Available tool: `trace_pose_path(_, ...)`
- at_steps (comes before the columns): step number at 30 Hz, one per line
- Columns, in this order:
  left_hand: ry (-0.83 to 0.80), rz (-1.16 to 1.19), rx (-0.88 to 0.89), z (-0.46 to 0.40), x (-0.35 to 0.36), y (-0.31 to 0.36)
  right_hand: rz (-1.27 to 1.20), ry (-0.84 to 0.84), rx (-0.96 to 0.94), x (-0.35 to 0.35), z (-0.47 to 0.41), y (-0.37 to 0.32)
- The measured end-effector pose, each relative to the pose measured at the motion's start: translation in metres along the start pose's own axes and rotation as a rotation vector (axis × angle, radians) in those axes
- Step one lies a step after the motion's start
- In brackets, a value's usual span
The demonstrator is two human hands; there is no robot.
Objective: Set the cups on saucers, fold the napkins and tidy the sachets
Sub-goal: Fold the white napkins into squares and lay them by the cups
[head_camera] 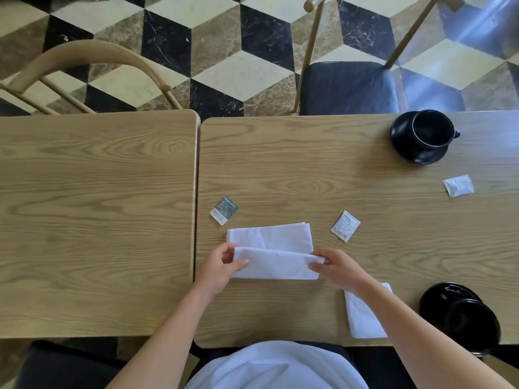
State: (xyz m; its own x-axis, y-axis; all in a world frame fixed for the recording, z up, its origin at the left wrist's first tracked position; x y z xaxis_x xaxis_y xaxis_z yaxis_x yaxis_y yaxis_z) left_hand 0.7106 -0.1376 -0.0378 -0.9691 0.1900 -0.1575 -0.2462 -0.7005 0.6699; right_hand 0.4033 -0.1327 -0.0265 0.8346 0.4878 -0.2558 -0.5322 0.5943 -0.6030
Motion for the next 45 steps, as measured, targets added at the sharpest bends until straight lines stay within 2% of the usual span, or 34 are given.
trace_pose_path(6,0.057,-0.08,-0.063,-0.002,0.003,-0.003,0.04,0.064,-0.044,0.005,-0.011,-0.013)
trace_pose_path(9,0.112,-0.133,-0.095,-0.004,0.002,-0.004,-0.042,-0.008,0.01,0.003,-0.014,-0.018)
trace_pose_path(11,0.137,-0.155,-0.122,-0.005,0.003,-0.002,0.058,-0.013,0.059,0.002,-0.021,-0.017)
trace_pose_path(14,0.16,-0.199,-0.132,-0.01,0.005,0.001,0.169,0.061,0.135,0.001,-0.031,-0.016)
trace_pose_path(22,0.345,-0.281,-0.096,-0.015,0.012,0.014,0.115,0.147,0.176,0.004,-0.038,-0.018)
trace_pose_path(31,0.486,-0.208,-0.088,-0.025,0.021,0.024,0.081,0.249,0.203,0.007,-0.038,-0.023)
trace_pose_path(34,0.543,-0.239,-0.108,-0.021,0.02,0.03,0.081,0.396,0.179,0.007,-0.029,-0.03)
trace_pose_path(36,0.669,-0.416,0.031,-0.013,0.021,0.035,0.151,0.607,0.074,0.009,-0.017,-0.034)
trace_pose_path(38,0.694,-0.657,0.363,-0.001,0.032,0.037,0.352,0.722,-0.176,0.022,-0.008,-0.041)
trace_pose_path(40,0.552,-0.826,0.65,0.004,0.049,0.034,0.544,0.664,-0.404,0.047,-0.008,-0.05)
trace_pose_path(41,0.473,-0.866,0.741,0.004,0.056,0.031,0.603,0.614,-0.478,0.059,-0.012,-0.055)
trace_pose_path(43,0.365,-0.877,0.831,-0.005,0.063,0.032,0.645,0.547,-0.576,0.079,-0.028,-0.064)
trace_pose_path(45,0.339,-0.873,0.837,-0.021,0.065,0.035,0.619,0.532,-0.608,0.087,-0.05,-0.071)
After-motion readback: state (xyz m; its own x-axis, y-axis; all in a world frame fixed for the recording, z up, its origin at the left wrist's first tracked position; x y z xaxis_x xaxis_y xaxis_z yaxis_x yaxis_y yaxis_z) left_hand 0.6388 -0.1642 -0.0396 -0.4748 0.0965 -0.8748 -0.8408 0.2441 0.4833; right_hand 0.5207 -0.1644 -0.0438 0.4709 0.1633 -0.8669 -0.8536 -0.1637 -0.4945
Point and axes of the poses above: each hand's wrist, its own z-axis away from the middle knuckle, its own x-axis out of the palm, y = z × x, the point moved 2 cm from there along -z, towards the middle knuckle
